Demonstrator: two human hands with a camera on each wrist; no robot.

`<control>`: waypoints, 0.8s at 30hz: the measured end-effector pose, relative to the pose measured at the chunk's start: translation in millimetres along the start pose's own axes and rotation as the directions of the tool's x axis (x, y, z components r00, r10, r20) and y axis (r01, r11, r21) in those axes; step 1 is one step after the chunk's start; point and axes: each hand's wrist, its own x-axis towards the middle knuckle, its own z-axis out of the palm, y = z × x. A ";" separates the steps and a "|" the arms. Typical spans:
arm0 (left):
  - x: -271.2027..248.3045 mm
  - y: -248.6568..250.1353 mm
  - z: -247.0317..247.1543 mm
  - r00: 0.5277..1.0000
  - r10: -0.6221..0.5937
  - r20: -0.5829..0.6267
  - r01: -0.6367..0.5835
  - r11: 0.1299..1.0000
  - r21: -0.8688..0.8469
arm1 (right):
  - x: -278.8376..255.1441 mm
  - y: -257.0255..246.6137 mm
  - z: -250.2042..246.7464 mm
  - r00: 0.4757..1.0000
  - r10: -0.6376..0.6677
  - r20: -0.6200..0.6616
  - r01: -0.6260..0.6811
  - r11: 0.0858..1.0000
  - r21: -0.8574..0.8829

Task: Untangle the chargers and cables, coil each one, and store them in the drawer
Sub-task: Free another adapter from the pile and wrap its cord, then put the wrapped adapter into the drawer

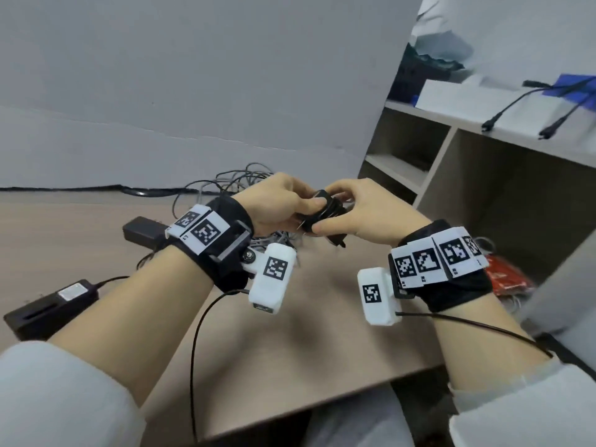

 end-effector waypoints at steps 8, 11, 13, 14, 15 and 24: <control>19.4 -28.2 157.4 0.979 -0.035 0.201 0.018 0.996 0.087 | -117.7 95.7 -56.7 0.974 0.221 -0.046 -0.226 0.963 -0.146; 25.8 -38.1 215.7 0.950 -0.052 0.308 0.027 0.996 0.083 | -161.2 133.2 -77.5 0.942 0.331 -0.052 -0.335 0.935 -0.119; 31.1 -45.0 251.9 0.938 -0.061 0.340 0.039 0.997 0.071 | -187.0 157.4 -91.0 0.916 0.394 -0.075 -0.399 0.914 -0.078; 34.8 -49.3 268.4 0.936 -0.064 0.346 0.047 0.997 0.058 | -198.2 169.6 -97.6 0.903 0.420 -0.090 -0.426 0.903 -0.056; 38.9 -53.2 284.4 0.933 -0.069 0.353 0.056 0.997 0.047 | -208.8 181.5 -104.2 0.886 0.450 -0.110 -0.456 0.889 -0.038; 72.7 -105.0 388.6 0.834 -0.413 0.367 0.338 0.907 0.252 | -262.9 313.3 -131.3 0.634 0.756 -0.162 -0.764 0.645 0.019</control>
